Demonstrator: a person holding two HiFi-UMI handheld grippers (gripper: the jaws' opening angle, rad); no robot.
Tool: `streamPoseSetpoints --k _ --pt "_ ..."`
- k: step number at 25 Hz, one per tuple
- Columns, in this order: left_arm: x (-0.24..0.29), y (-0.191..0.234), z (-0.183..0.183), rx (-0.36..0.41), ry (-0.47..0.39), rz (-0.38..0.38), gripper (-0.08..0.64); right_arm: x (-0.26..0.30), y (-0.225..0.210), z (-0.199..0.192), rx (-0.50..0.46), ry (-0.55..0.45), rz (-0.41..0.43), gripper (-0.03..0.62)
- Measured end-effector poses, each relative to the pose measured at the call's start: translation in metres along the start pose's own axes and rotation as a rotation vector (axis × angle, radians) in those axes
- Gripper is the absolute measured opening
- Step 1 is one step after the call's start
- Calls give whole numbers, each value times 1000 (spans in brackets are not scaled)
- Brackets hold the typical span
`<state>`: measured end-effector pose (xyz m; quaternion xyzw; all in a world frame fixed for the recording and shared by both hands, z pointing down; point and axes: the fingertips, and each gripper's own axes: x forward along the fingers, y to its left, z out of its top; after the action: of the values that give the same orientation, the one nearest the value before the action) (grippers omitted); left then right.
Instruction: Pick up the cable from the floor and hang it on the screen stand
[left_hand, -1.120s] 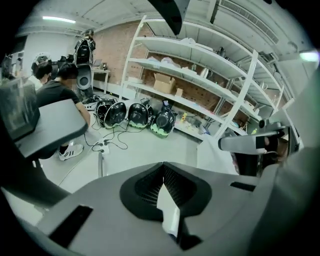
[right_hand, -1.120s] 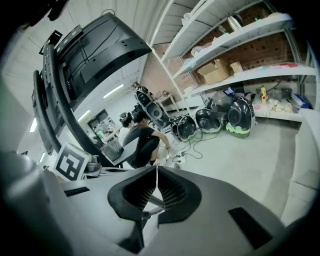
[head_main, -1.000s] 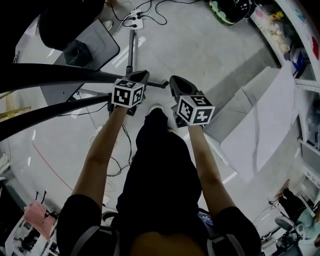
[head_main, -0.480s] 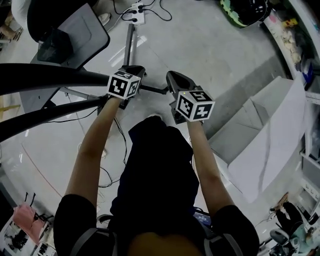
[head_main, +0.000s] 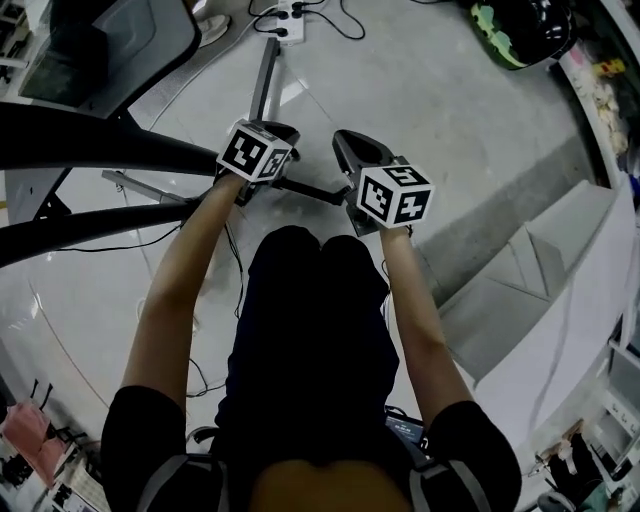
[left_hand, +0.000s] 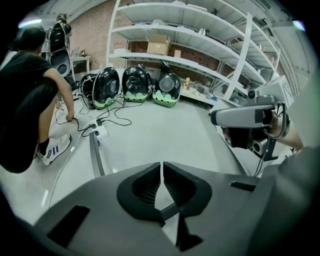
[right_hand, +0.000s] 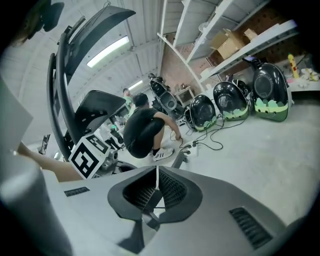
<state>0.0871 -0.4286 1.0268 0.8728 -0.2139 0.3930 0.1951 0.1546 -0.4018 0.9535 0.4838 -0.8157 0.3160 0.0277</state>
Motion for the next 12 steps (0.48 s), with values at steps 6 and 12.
streamPoseSetpoints --k 6,12 --pt "42 10 -31 156 186 -27 8 32 -15 -28 -75 7 84 26" --pt "91 35 -83 388 463 -26 8 59 -34 -59 -139 87 117 26"
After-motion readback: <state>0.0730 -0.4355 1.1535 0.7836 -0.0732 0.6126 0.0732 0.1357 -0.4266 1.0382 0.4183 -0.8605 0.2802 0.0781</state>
